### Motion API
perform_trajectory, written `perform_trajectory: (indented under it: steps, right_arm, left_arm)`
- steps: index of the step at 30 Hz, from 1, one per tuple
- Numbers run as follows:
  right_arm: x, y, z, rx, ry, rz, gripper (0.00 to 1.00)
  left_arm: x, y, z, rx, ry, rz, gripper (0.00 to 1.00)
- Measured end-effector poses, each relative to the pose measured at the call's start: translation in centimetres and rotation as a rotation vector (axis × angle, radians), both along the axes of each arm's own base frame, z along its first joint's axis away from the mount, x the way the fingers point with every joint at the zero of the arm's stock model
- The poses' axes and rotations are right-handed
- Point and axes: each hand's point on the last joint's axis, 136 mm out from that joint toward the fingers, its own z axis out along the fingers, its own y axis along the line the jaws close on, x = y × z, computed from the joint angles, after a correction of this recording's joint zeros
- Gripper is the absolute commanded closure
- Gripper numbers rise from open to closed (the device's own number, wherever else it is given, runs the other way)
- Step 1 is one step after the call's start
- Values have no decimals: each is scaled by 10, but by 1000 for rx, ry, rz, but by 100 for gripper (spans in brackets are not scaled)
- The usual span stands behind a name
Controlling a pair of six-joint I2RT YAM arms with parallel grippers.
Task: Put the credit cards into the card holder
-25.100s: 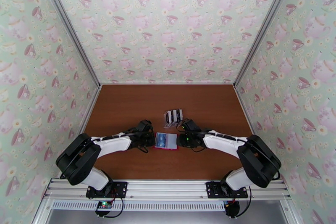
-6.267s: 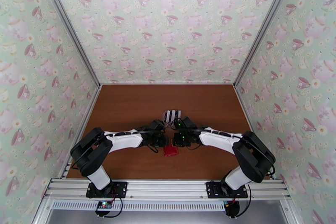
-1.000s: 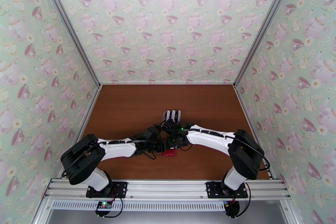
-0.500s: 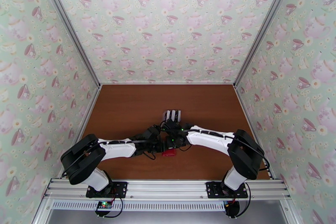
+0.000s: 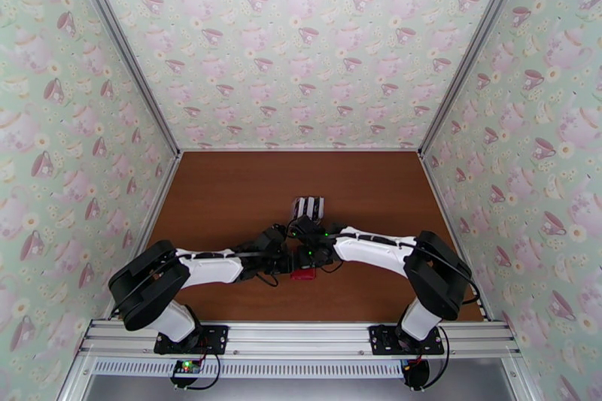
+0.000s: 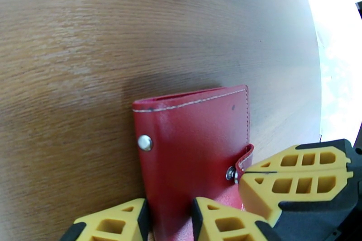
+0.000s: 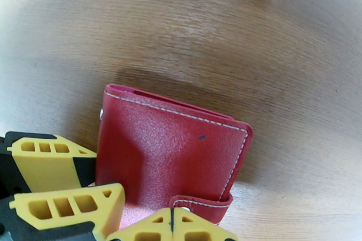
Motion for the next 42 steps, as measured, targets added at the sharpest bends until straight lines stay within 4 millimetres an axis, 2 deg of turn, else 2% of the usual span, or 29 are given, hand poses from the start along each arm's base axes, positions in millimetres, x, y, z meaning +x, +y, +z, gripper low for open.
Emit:
perform_trajectory:
  steps: [20, 30, 35, 42]
  right_arm:
    - [3, 1, -5, 20, 12, -9, 100]
    - [5, -1, -7, 124, 70, -36, 100]
    - [5, -1, -7, 159, 92, -42, 86]
    - [3, 6, -7, 213, 117, -41, 84]
  left_arm:
    - [0, 0, 0, -3, 2, 4, 66]
    - [0, 0, 0, -3, 2, 5, 66]
    - [1, 0, 0, -5, 4, 6, 66]
    - [2, 2, 0, -9, 12, 8, 65]
